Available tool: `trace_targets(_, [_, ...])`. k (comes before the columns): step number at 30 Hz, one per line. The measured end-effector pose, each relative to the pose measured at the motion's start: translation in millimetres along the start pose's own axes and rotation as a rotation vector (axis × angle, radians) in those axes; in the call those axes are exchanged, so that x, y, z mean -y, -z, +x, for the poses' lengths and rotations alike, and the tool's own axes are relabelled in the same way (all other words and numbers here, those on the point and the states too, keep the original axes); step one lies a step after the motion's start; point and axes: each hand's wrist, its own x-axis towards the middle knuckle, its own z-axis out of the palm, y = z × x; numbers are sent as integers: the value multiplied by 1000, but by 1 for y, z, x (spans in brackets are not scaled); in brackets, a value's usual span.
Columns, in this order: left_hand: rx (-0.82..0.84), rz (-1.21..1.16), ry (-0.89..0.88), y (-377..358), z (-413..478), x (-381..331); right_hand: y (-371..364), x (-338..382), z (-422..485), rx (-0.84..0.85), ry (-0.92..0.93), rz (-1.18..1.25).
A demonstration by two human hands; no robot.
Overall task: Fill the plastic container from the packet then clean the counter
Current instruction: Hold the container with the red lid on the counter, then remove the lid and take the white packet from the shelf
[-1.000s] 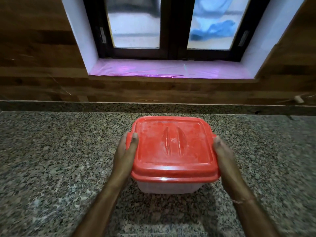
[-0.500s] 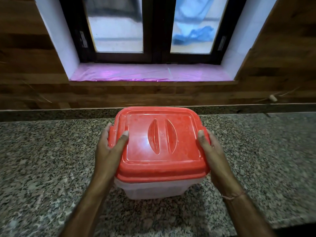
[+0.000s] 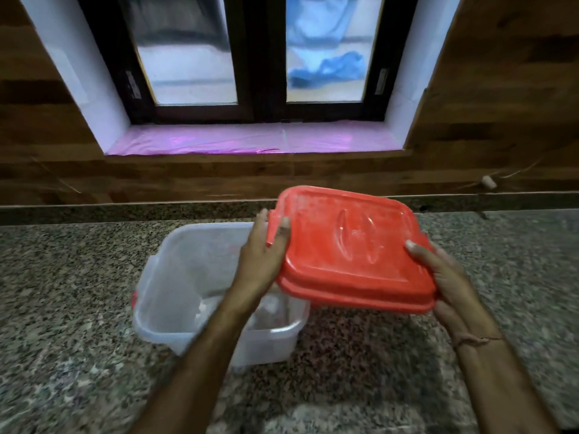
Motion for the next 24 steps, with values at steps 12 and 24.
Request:
trace_targets(12, [124,809,-62,-104,-21,13,157,-70,61,-120,-91,-125])
trace_targets(24, [95,1035,-57,-136,-35,4,156,-133,68,-168,56,-836])
